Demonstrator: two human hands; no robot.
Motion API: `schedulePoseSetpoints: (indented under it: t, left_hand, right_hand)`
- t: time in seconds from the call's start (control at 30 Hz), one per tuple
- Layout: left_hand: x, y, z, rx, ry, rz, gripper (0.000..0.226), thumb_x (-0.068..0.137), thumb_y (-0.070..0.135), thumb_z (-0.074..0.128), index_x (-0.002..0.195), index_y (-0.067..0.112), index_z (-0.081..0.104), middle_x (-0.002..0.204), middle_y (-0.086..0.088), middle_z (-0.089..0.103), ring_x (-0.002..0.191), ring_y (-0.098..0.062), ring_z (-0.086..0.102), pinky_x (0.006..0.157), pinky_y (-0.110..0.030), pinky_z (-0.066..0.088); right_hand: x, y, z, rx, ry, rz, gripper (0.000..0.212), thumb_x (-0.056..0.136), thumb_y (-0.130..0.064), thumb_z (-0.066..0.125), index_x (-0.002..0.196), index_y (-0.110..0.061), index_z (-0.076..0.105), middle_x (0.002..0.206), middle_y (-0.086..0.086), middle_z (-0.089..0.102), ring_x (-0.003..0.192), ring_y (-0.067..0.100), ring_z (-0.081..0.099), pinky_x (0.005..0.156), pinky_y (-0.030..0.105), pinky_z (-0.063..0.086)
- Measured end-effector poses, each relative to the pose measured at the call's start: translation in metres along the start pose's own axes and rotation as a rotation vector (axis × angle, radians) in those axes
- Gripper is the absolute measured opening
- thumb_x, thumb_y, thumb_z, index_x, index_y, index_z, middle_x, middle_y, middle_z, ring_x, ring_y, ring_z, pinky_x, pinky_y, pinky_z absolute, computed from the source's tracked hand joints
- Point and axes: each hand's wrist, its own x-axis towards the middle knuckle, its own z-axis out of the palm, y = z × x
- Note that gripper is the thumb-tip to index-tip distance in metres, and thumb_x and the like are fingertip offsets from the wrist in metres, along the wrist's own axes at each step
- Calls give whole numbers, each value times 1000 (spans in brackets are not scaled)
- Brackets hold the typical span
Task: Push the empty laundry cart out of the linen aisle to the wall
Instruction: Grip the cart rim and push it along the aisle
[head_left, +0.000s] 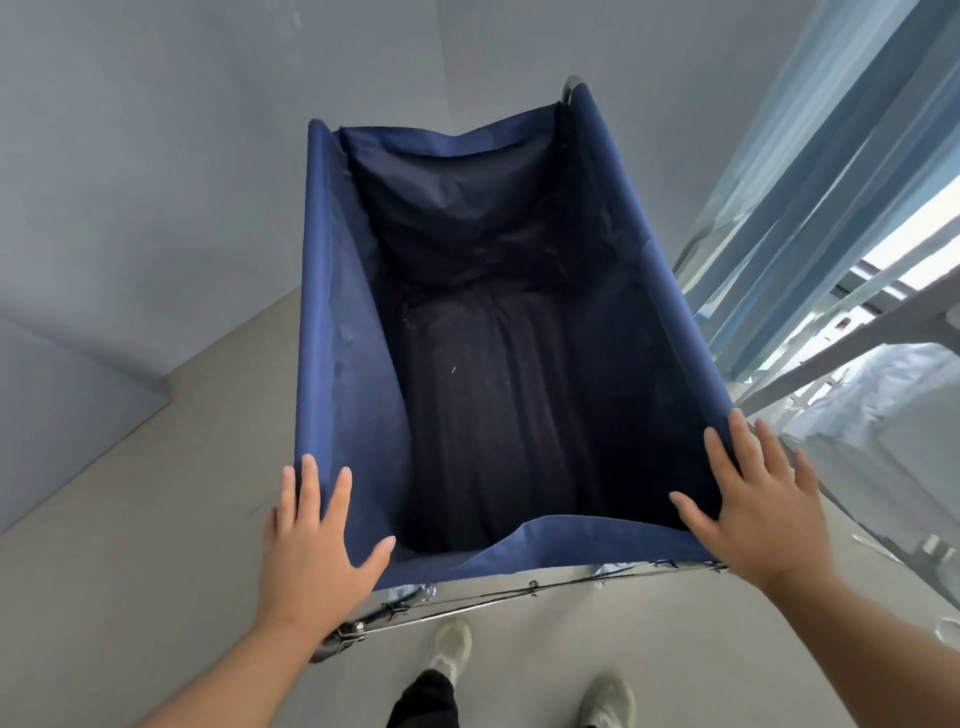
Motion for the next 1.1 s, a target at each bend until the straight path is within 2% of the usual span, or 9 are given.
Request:
schedulePoseSetpoints:
  t: [0.07,0.17,0.6,1.1]
  left_hand:
    - [0,9,-1,0,9,-22,94,75,71,41,145,9,45,158,-26,25,146,-47,21,102,-59,40]
    - [1,21,-1,-10,24,-57,95,74,72,40,146,9,44,159,-26,24,146,-47,21,102,-59,41]
    - [9,71,-3,-42,41,-172,100,72,77,36,148,12,41,161,-22,21,149,-41,18,105,-57,41]
    - [34,88,6,-67,90,-184,99,72,75,40,145,8,42,159,-25,23,147,-44,19,106,-59,39]
  right_hand:
    - [7,9,2,-8,9,-28,83,86,-66,34,142,-6,52,158,20,36,143,46,33,109,63,27]
    - [17,21,2,-3,32,-60,81,86,-64,38,141,-6,52,158,19,37,142,45,35,109,63,28]
    - [62,66,3,0,69,-143,80,88,-64,37,145,-9,48,161,18,31,144,44,32,113,61,31]
    - [107,88,-1,-44,40,-159,78,90,-68,34,149,-17,43,165,11,25,150,36,24,117,56,28]
